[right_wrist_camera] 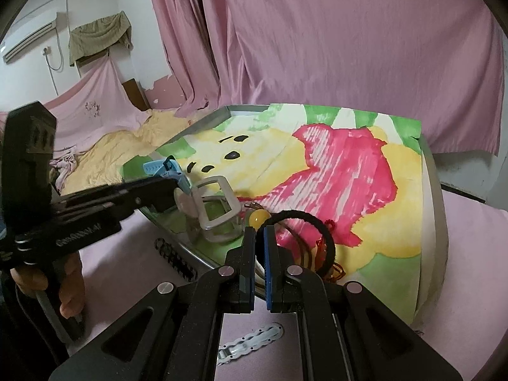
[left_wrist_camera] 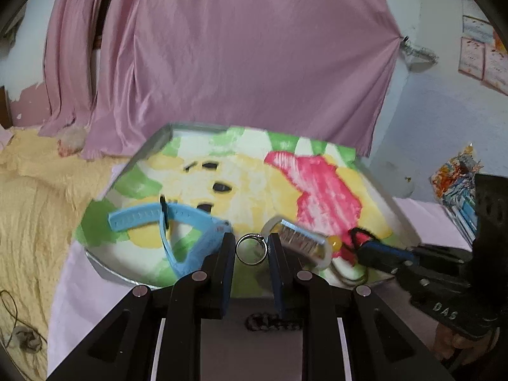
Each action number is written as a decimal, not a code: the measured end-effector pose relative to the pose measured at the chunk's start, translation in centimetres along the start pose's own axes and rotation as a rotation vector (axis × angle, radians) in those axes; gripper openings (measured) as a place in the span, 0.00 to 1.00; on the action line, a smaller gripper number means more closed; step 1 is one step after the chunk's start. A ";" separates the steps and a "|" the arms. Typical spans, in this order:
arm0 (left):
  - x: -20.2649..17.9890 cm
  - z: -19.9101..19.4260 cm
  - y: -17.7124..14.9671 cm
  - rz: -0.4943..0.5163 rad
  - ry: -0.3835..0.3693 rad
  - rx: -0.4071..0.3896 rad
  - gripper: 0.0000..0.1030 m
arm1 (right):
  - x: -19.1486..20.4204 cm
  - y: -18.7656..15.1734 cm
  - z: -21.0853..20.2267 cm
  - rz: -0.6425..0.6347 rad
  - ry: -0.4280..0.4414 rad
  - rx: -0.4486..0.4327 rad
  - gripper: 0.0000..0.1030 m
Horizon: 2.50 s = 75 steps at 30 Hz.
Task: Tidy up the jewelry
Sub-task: 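Drop the ring into the tray with the left tool while the right tool drops the black hair tie there, then move both open tools back toward the items left on the table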
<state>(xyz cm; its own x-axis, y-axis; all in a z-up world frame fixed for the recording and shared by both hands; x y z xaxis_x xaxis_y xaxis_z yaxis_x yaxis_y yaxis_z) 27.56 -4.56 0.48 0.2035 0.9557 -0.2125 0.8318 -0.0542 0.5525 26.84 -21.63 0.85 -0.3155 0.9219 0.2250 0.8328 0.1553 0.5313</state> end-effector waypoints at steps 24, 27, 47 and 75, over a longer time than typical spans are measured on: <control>-0.1 -0.2 -0.8 -0.004 -0.022 0.001 0.48 | -0.6 -0.6 -0.6 0.048 -0.051 -0.004 0.07; -0.3 -1.2 -1.2 -0.002 -0.029 -0.031 0.61 | -0.7 -1.3 -1.7 0.063 -0.084 -0.041 0.20; 0.3 -8.3 -6.5 -0.021 0.075 -0.277 0.99 | 2.6 -8.1 -11.2 0.042 -0.292 -0.402 0.88; -0.6 -10.5 -11.2 0.111 0.179 -0.338 0.99 | 3.8 -12.5 -11.5 0.053 -0.341 -0.353 0.92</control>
<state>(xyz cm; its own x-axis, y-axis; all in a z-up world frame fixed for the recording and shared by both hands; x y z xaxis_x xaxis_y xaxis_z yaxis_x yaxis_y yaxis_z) 12.68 -1.48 2.85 0.1647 0.9863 -0.0092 0.5865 -0.0904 0.8049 9.98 -24.10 4.43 -0.0608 0.9981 0.0105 0.6203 0.0296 0.7838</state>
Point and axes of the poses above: each gripper's, at about its wrist camera, not at the fingertips, and z roughly the way its jaws point, x to its left, y to its top, the point moved 3 cm from there along z, roughly the way its jaws point, and after that the axes turned 15 degrees about x, right-handed, at the moved point
